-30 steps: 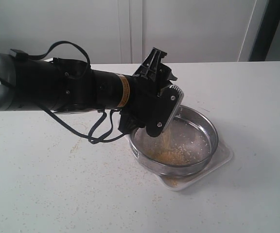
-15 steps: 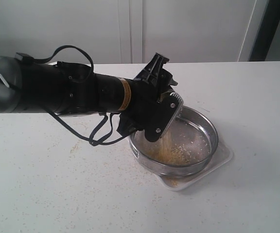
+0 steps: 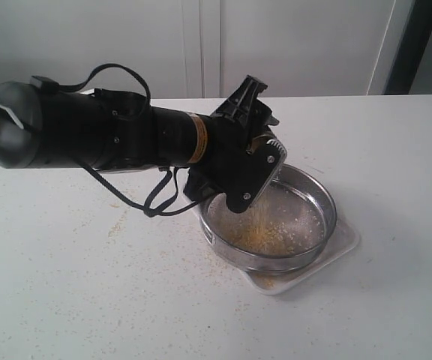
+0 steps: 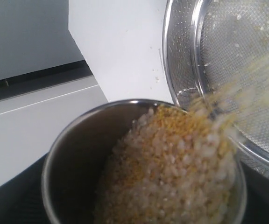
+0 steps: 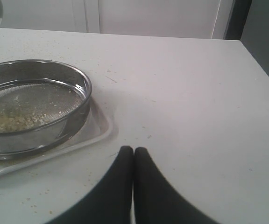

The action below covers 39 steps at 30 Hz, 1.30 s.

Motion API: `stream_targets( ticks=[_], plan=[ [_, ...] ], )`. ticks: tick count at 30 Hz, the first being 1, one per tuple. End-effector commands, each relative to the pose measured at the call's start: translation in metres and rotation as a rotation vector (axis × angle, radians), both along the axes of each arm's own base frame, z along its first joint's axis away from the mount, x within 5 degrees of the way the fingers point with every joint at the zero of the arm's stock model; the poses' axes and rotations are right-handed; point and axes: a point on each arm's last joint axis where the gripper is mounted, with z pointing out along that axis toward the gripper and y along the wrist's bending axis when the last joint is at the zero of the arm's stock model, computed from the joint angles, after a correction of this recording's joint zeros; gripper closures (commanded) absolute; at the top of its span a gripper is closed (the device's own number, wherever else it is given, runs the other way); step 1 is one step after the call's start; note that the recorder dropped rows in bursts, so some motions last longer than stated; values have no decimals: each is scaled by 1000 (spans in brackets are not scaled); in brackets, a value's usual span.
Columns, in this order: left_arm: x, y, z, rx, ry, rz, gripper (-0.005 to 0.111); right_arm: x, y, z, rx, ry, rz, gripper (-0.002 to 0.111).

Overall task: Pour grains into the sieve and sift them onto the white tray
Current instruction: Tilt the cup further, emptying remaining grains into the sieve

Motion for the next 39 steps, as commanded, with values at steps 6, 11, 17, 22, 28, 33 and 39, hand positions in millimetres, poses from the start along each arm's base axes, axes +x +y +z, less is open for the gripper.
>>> stream_targets(
  ticks=[6, 11, 17, 22, 28, 33, 39],
  plan=[
    [-2, -2, 7, 22, -53, -35, 107, 0, 0, 0, 3, -8, -8, 108],
    [-2, -2, 7, 32, -65, -43, 107, 0, 0, 0, 3, -8, -8, 108],
    [-2, -2, 7, 61, -98, -65, 107, 0, 0, 0, 3, -8, -8, 108],
    [-2, -2, 7, 79, -118, -78, 107, 0, 0, 0, 3, -8, -8, 108],
    [-2, -2, 7, 92, -133, -88, 107, 0, 0, 0, 3, -8, -8, 108],
    [-2, -2, 7, 110, -153, -101, 107, 0, 0, 0, 3, -8, -8, 108],
    [-2, -2, 7, 158, -208, -137, 107, 0, 0, 0, 3, -8, -8, 108]
  ],
)
